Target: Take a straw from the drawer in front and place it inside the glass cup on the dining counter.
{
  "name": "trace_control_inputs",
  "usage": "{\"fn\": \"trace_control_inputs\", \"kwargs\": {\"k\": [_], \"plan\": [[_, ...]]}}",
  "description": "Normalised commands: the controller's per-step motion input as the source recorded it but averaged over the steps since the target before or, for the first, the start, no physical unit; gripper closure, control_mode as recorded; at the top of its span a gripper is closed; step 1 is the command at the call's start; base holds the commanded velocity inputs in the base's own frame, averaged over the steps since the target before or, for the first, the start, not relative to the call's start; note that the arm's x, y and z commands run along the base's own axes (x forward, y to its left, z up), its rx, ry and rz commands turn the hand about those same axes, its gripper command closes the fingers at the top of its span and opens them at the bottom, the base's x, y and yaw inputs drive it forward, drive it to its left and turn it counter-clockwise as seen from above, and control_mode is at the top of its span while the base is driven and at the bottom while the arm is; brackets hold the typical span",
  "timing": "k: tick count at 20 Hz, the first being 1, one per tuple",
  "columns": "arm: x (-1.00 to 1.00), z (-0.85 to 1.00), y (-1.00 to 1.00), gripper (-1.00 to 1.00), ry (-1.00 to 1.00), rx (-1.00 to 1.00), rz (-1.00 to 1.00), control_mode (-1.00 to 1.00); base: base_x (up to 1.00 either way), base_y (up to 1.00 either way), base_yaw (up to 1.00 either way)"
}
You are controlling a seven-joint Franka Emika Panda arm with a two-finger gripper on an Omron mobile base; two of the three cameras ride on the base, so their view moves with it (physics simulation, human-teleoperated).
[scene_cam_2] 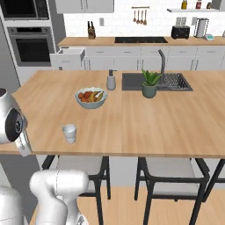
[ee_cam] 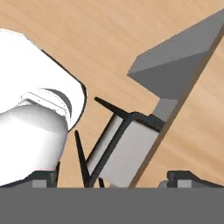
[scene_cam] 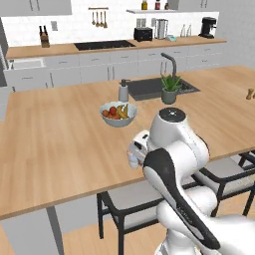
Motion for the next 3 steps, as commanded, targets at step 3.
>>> {"fn": "trace_control_inputs", "kwargs": {"k": [3], "plan": [[-0.67,0.0,0.56,-1.0,0.0,0.0,0.22,-1.0,0.0,0.0,0.0]]}}
